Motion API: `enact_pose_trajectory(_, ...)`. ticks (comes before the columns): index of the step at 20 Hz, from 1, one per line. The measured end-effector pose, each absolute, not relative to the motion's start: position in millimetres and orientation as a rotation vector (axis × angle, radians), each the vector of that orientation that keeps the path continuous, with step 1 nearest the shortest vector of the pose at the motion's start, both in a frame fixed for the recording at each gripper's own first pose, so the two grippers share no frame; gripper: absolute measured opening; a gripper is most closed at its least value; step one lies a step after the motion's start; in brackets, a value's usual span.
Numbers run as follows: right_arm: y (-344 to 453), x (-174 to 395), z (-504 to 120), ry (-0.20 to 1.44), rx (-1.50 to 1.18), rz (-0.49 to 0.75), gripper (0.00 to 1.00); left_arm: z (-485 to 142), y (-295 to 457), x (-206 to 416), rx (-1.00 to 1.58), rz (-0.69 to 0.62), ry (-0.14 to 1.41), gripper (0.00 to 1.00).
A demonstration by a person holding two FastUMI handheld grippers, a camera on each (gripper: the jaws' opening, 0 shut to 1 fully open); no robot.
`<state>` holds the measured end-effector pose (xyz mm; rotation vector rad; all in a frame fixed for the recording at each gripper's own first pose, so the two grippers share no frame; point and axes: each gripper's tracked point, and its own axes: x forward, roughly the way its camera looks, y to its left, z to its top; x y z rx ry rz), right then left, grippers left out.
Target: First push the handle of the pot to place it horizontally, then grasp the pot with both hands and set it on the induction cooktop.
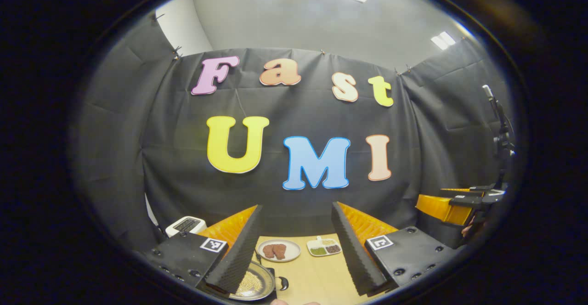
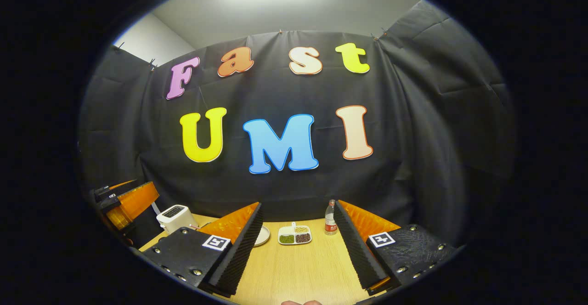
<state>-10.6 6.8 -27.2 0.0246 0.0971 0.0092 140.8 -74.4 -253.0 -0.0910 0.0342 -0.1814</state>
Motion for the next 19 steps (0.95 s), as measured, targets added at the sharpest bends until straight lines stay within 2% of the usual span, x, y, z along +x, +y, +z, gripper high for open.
enact_pose_trajectory(6, 9, -18, -27, 0.111, 0.015, -0.019, 0.94, -280, -74, 149, -0.095, -0.218, 0.064, 0.98)
enact_pose_trajectory(11, -11, -33, -31, 0.103, 0.020, -0.043, 0.94, -296, -114, 153, -0.157, -0.285, 0.091, 0.94)
enact_pose_trajectory(12, -20, -37, -32, 0.100, 0.020, -0.051, 0.94, -292, -124, 153, -0.160, -0.294, 0.092, 0.96)
enact_pose_trajectory(19, -140, -27, -48, 0.076, 0.037, -0.141, 0.94, -267, -224, 148, -0.115, -0.294, 0.023, 0.95)
